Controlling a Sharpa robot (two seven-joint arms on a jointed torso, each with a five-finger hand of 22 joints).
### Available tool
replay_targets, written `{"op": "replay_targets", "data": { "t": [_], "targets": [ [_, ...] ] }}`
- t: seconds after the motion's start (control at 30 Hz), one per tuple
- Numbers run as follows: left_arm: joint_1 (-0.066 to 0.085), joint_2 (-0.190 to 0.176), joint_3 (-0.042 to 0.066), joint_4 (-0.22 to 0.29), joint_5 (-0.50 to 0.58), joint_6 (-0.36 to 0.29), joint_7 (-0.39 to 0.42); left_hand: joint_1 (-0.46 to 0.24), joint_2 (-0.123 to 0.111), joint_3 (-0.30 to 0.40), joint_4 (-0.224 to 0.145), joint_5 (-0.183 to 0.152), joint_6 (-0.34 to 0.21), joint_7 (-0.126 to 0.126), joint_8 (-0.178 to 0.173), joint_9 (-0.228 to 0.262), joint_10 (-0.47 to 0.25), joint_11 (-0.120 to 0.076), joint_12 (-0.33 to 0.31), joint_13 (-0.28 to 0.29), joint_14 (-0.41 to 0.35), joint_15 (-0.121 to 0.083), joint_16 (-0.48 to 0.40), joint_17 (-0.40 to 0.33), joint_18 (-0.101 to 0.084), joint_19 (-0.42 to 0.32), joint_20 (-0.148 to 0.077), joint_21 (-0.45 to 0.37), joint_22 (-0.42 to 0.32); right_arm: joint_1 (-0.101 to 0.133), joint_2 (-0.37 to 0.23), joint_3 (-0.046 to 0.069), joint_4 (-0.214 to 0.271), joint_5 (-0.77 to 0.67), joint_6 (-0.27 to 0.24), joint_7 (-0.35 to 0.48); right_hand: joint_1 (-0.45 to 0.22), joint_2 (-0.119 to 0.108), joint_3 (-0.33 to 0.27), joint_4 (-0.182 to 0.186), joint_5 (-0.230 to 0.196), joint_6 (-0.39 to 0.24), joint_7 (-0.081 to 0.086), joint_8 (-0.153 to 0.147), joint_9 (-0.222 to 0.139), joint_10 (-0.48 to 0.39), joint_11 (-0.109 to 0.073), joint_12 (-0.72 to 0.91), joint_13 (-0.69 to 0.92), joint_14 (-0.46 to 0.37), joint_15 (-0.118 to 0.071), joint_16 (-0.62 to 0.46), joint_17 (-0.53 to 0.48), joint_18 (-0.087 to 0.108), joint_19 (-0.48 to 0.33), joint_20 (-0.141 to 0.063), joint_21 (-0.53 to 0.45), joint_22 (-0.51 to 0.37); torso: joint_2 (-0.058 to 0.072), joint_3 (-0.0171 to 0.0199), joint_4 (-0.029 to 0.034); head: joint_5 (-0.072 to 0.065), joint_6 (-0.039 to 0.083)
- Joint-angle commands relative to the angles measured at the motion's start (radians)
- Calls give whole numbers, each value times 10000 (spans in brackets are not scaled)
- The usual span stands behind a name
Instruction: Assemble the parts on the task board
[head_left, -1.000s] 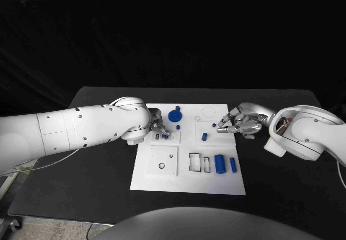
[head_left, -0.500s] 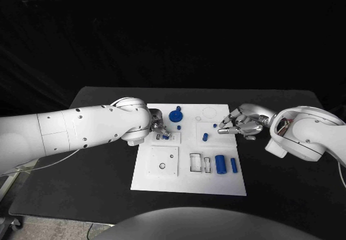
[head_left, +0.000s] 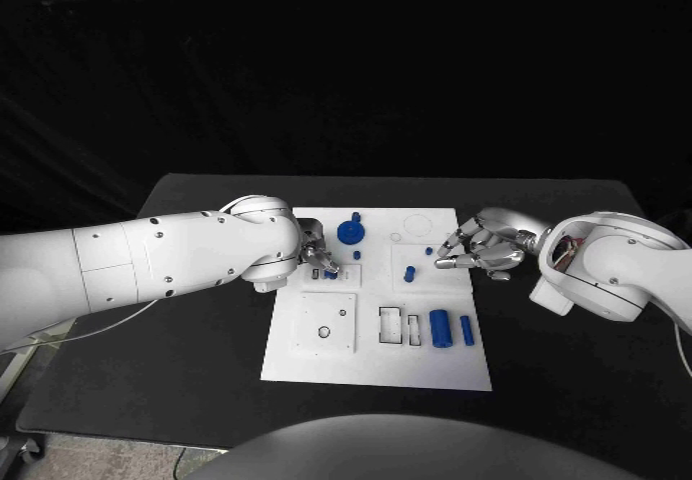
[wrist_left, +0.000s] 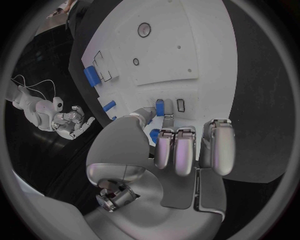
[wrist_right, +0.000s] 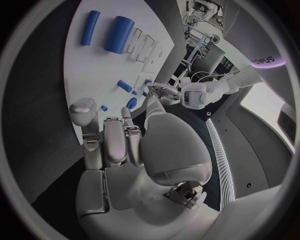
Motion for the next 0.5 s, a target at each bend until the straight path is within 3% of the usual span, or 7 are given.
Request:
{"op": "replay_targets", "data": {
  "t": [0.03,0.33,0.43,0.5],
  "targets": [
    [-32,-17,-26,8,-81,286,-49,-77,59,79,6,-36,0,-31,12,13,1047,-33,24,2630,1057,-43,24,2630,120,-62,-32,-43,1186,-9,10,0,-20,13,164,-79,66,108,-40,-55,12,62,-21,61,-8,33,61,-43,1485,-9,51,-53,-24,91,-86,19,-75,612,-8,5,5,7,2],
    [-34,-22,-30,-3,-64,455,-78,-183,31,149,18,-185,13,-31,-1,65,1047,-32,24,2630,1057,-43,24,2630,127,-85,-31,-70,1164,-16,19,-1,-28,13,208,-111,103,126,-40,-78,40,65,-16,63,-13,18,65,-55,1471,-22,57,-73,-44,99,-104,27,-129,602,3,2,0,15,2],
    [-34,-9,-31,-16,-53,490,-84,-333,22,184,63,-581,21,-32,-30,121,1047,-33,24,2630,1057,-41,24,2630,131,-100,-29,-95,1153,-17,15,-2,-23,12,214,-117,122,133,-41,-89,52,66,-15,63,-15,9,69,-62,1463,-30,60,-89,-58,103,-114,30,-161,596,8,0,-1,20,2],
    [-34,2,-31,-22,-30,498,-86,-484,26,155,138,-1096,40,-32,-57,163,1047,-32,24,2630,1057,-37,24,2630,133,-105,-25,-109,1151,-18,13,-2,-18,12,222,-121,122,133,-41,-89,52,66,-15,63,-15,9,69,-62,1463,-30,60,-89,-58,103,-114,30,-161,596,10,0,0,18,2]
  ]
}}
